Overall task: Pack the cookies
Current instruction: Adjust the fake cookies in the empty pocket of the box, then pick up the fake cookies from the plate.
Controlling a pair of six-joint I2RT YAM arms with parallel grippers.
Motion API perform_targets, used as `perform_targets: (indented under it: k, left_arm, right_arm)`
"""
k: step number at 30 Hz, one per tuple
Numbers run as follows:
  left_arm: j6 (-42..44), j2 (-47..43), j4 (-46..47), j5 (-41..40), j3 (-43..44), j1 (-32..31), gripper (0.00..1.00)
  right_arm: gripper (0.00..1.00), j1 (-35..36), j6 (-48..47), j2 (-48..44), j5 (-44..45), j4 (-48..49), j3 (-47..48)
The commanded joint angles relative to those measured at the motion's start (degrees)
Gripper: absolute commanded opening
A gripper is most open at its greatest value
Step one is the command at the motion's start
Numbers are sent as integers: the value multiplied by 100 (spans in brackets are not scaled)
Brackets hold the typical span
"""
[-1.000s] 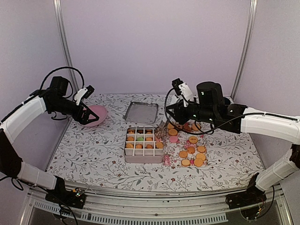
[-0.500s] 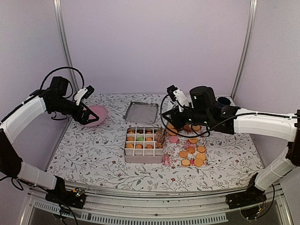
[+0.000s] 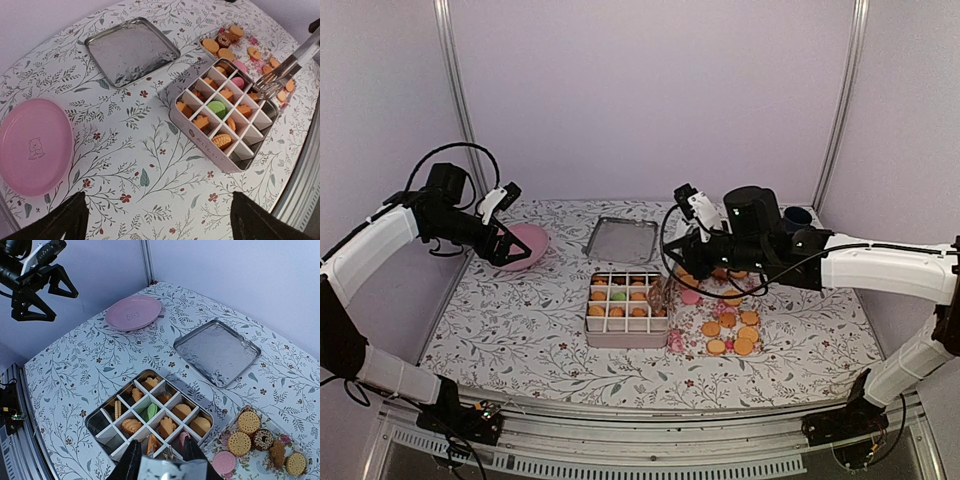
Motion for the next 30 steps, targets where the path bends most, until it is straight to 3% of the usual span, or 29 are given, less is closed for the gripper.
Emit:
perform_targets:
  k: [1, 16, 30]
  left_arm:
    - [80, -113, -44, -5, 72, 63, 99]
    - [61, -127, -44, 11, 69, 63, 99]
    - [37, -153, -55, 27, 116, 56, 99]
  right_arm:
    - [28, -40, 10, -652, 312, 110, -92]
    - [32, -419, 356, -2267, 902, -493, -1690]
    - [35, -488, 276, -1868, 1000, -179, -1874]
